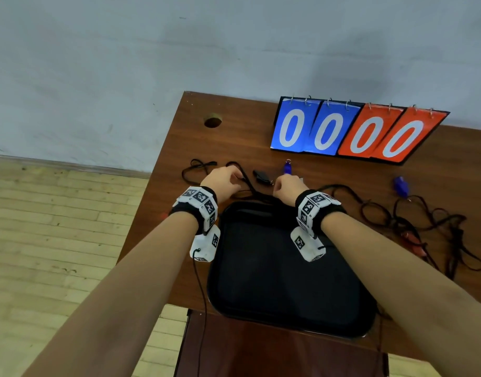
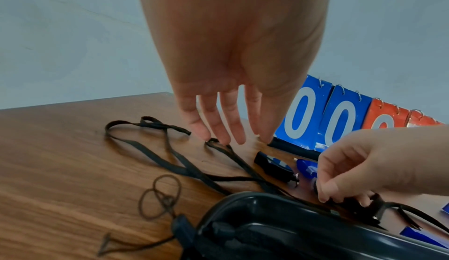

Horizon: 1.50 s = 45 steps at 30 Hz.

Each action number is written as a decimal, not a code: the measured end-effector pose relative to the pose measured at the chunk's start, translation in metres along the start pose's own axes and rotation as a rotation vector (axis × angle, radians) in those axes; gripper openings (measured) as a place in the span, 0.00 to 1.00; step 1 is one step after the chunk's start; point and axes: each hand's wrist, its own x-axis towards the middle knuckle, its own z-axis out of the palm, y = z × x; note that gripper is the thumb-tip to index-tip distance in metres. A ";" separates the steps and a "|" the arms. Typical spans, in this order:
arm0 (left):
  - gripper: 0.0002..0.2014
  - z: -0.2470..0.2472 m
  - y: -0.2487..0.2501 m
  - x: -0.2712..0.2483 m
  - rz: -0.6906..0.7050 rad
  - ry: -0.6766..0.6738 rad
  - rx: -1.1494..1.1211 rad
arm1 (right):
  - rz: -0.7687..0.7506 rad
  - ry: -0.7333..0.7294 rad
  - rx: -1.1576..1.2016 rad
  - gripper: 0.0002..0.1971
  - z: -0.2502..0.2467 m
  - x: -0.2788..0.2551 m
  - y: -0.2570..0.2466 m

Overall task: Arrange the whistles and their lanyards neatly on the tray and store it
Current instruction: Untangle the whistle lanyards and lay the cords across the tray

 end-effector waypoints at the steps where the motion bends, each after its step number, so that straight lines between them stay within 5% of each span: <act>1: 0.13 0.000 0.003 0.000 0.006 0.007 -0.006 | -0.007 -0.004 0.011 0.10 -0.003 -0.002 -0.001; 7: 0.14 0.006 0.016 -0.004 0.031 -0.015 -0.019 | -0.060 -0.088 -0.029 0.08 -0.016 -0.010 -0.001; 11: 0.14 0.013 0.017 -0.005 0.041 -0.010 -0.028 | -0.063 -0.129 -0.239 0.19 -0.010 -0.011 0.003; 14: 0.14 0.014 0.014 -0.006 0.043 -0.006 -0.037 | -0.050 -0.139 -0.281 0.17 -0.011 -0.007 0.007; 22: 0.16 0.010 0.015 -0.013 0.065 0.036 -0.046 | -0.203 0.013 0.076 0.07 -0.037 -0.027 0.007; 27: 0.26 -0.008 0.035 -0.025 0.236 0.047 -0.043 | -0.323 0.033 0.277 0.08 -0.064 -0.054 -0.008; 32: 0.12 -0.036 0.073 -0.051 0.294 0.051 -0.242 | -0.390 0.049 0.489 0.03 -0.099 -0.095 -0.028; 37: 0.09 -0.067 0.110 -0.084 0.337 0.065 -0.332 | -0.416 0.118 0.495 0.03 -0.130 -0.143 -0.039; 41: 0.06 -0.089 0.137 -0.108 0.365 0.119 -0.279 | -0.403 0.260 0.552 0.04 -0.152 -0.180 -0.042; 45: 0.02 -0.100 0.160 -0.140 0.372 0.068 -0.476 | -0.380 0.424 0.680 0.04 -0.167 -0.208 -0.038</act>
